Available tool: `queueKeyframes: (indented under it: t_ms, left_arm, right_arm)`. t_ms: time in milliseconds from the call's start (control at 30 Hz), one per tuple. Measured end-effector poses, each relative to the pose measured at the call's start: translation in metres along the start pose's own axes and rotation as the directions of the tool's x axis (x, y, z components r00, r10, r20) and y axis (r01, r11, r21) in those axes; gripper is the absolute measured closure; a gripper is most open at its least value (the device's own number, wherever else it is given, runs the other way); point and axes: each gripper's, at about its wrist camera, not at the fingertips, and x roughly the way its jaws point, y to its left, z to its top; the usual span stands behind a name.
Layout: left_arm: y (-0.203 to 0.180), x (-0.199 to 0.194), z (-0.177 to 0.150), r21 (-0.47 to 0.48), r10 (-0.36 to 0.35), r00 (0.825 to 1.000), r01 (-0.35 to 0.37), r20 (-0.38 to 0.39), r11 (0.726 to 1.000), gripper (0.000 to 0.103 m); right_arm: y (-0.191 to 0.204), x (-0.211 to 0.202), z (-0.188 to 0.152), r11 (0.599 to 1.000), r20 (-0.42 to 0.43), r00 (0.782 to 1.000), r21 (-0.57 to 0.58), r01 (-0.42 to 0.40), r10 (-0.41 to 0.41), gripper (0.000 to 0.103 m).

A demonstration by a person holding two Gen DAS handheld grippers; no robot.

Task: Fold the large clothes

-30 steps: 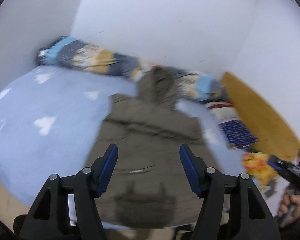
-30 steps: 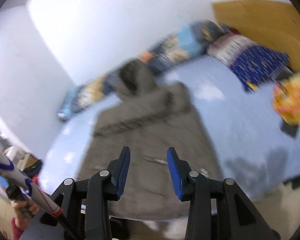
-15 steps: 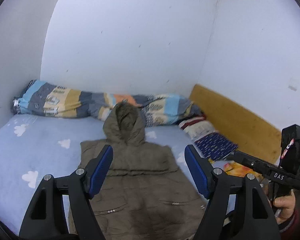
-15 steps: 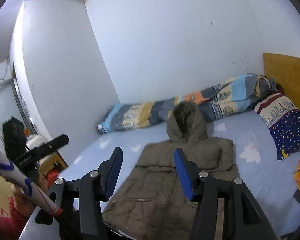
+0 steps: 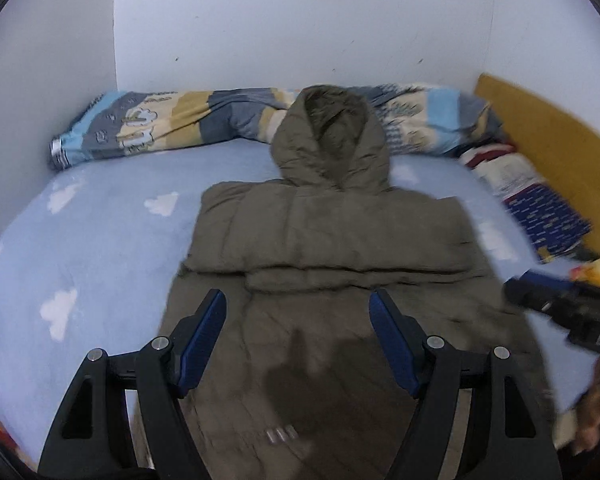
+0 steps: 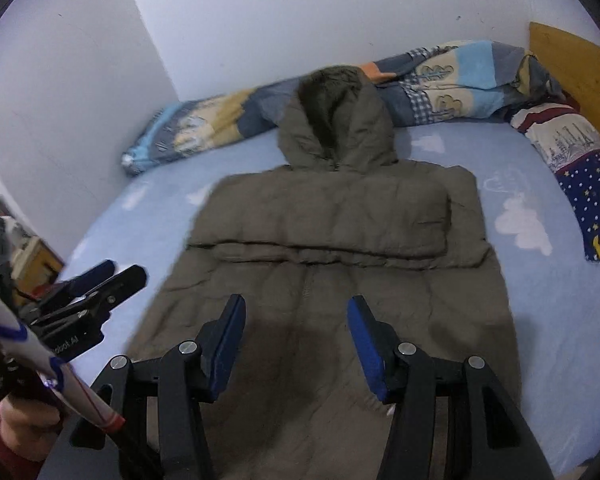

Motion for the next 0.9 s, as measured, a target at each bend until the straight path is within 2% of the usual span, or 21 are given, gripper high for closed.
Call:
queueKeyframes:
  t_ms: [133,200,300,367,433,667,900]
  left_arm:
    - [0.004,0.056,0.021,0.009,0.066,0.998,-0.066,-0.003,0.998,0.030]
    - [0.007,0.082,0.029,0.001,0.083,0.996,-0.083,-0.013,0.997,0.030]
    - [0.016,0.114,0.029,-0.023,0.091,0.995,-0.093,-0.048,0.995,0.030]
    - [0.022,0.137,0.025,-0.045,0.095,0.989,-0.100,-0.115,0.994,0.030]
    - [0.026,0.151,0.022,-0.061,0.082,0.986,-0.091,-0.144,0.994,0.030]
    - [0.023,0.161,0.020,-0.034,0.080,0.983,-0.086,-0.166,0.996,0.030]
    - [0.016,0.152,0.024,-0.017,0.098,0.987,-0.101,-0.131,0.995,0.030]
  right_arm:
    - [-0.022,0.048,0.027,0.998,0.014,0.998,-0.013,0.069,-0.069,0.049]
    - [-0.035,0.071,0.037,0.996,-0.014,0.996,0.007,0.083,-0.083,0.060]
    - [-0.061,0.103,0.046,0.993,-0.055,0.994,0.070,0.099,-0.095,0.060]
    - [-0.075,0.124,0.047,0.987,-0.109,0.990,0.121,0.105,-0.092,0.060]
    - [-0.082,0.140,0.045,0.984,-0.145,0.986,0.144,0.103,-0.082,0.060]
    - [-0.081,0.167,0.036,0.984,-0.195,0.973,0.107,0.144,-0.121,0.060]
    - [-0.075,0.163,0.036,0.982,-0.180,0.973,0.095,0.160,-0.142,0.060]
